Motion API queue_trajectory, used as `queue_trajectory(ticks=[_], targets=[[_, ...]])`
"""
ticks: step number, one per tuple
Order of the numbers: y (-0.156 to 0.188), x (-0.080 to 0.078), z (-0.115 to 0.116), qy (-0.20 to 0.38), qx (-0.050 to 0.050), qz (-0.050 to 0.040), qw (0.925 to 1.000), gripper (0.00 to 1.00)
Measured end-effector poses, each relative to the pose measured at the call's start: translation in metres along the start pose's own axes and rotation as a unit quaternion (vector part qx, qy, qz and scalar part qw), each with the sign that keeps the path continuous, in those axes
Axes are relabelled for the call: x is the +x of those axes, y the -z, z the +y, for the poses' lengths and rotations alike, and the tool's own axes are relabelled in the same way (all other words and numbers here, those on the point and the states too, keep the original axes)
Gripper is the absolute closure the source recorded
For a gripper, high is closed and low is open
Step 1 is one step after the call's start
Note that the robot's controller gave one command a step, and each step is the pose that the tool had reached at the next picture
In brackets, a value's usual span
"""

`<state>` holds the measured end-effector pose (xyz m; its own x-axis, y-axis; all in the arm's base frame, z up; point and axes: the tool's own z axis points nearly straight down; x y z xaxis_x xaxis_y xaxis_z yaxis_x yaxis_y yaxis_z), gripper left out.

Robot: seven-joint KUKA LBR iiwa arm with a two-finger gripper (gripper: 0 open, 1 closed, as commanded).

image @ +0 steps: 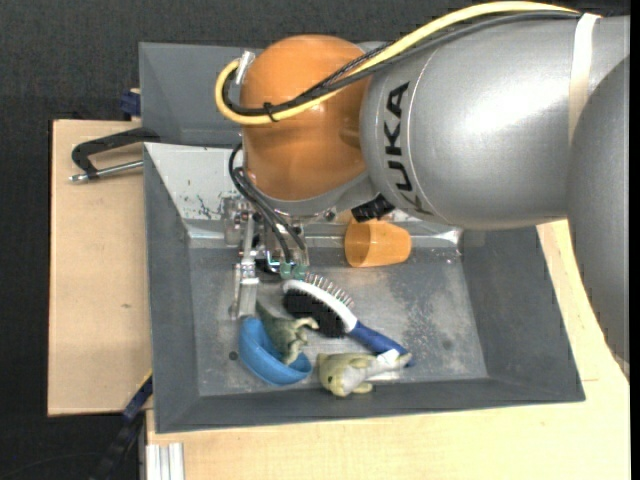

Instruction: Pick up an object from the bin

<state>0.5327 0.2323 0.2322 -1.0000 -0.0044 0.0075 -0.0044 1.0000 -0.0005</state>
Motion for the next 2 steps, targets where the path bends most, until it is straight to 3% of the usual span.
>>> queue_trajectory(ticks=[1,2], targets=[[-0.077,0.018,-0.049,-0.032,0.002,0.0004,0.9995,0.00],[-0.159,0.034,-0.094,0.093,0.000,-0.0035,0.9957,0.00]])
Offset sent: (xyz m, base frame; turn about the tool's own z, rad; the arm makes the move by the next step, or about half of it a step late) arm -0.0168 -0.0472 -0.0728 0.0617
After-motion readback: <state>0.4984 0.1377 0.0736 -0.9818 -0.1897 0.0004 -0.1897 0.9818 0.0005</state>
